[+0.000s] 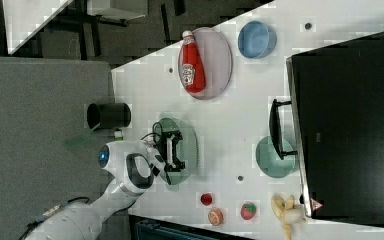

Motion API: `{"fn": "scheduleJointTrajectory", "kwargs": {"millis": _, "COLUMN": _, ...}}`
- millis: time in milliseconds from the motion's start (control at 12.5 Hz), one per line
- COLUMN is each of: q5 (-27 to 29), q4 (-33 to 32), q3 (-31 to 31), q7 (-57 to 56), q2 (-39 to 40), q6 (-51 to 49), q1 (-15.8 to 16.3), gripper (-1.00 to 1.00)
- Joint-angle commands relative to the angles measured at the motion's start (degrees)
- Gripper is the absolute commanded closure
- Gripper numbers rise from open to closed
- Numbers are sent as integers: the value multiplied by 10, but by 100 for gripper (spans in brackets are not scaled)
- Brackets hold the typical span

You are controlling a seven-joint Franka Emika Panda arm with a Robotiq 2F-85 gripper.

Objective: Drag strainer left to right.

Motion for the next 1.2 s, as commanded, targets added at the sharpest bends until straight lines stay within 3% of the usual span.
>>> {"fn": "scheduleJointTrajectory", "kwargs": {"millis": 80, "q5": -6, "q4": -19, "q3": -20, "q7": -72, "q2": -23, "q6": 5, "q1": -42, "gripper": -100}}
{"fn": "scheduleJointTrajectory", "kwargs": {"millis": 560, "q5": -6, "q4": -28, "q3": -60, "q7": -148, "q2": -36, "q6": 4, "q1": -88, "gripper": -100}}
{"fn": "scheduleJointTrajectory", "kwargs": {"millis": 1200, "q5": -6, "q4": -29, "q3": -147, "q7": -262, "q2": -47, "q6": 6, "q1": -96, "gripper": -100}}
